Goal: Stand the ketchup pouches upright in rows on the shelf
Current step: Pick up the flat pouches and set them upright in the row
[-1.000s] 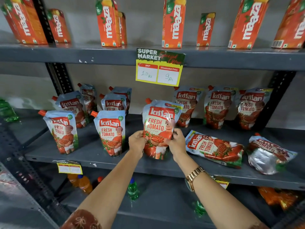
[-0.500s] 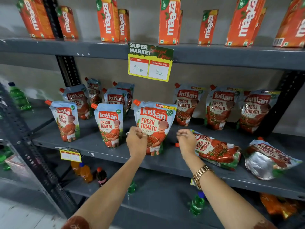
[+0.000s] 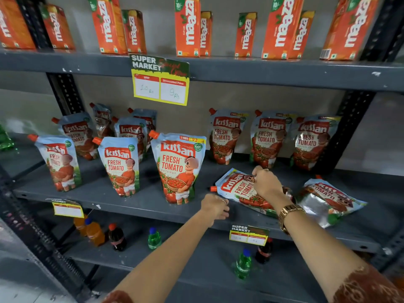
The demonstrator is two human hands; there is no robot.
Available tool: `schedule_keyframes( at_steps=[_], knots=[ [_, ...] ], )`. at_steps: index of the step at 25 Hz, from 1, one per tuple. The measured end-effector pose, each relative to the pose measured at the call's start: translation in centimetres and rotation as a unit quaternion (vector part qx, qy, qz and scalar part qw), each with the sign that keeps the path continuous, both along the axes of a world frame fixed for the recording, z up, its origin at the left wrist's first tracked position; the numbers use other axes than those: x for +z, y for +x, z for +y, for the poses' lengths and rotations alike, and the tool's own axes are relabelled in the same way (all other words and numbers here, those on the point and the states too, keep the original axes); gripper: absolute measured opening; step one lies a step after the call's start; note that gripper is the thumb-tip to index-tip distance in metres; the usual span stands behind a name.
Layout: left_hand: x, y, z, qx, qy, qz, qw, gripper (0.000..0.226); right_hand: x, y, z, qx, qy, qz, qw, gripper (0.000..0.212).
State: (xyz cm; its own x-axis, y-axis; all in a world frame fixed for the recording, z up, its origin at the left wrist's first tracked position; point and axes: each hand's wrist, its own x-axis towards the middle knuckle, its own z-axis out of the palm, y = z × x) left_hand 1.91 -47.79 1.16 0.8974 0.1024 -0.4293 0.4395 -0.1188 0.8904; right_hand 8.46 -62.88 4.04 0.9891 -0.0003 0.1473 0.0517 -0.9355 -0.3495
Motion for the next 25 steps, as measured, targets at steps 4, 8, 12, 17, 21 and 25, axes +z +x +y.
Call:
schedule_keyframes(
  at_steps=[4, 8, 12, 17, 21, 25],
  knots=[
    [0.0, -0.6, -2.1, -0.030, -0.091, 0.062, 0.993, 0.035, 0.3, 0.0, -1.9, -0.053, -0.100, 0.056, 0.992, 0.031],
    [0.2, -0.1, -3.4, 0.002, -0.153, 0.042, 0.987, 0.025, 0.4, -0.3, -2.7, -0.087, -0.114, 0.110, 0.983, 0.036],
    [0.0, 0.4, -3.1, 0.076, -0.165, -0.014, 0.983, 0.016, 1.4, -0.8, -3.0, -0.110, -0.063, 0.118, 0.985, 0.039],
    [-1.1, 0.9, -3.0, 0.117, -0.153, 0.026, 0.981, 0.013, -0.5, -1.6, -3.6, -0.122, 0.102, 0.214, 0.964, 0.034],
    [-1.1, 1.4, -3.3, 0.130, -0.096, 0.013, 0.987, 0.020, -2.4, -1.4, -3.4, -0.145, 0.311, 0.183, 0.921, 0.009],
    [-0.1, 1.8, -3.5, 0.147, -0.084, -0.009, 0.986, 0.022, -3.1, -1.2, -3.1, -0.173, 0.412, 0.096, 0.889, 0.013]
  ],
)
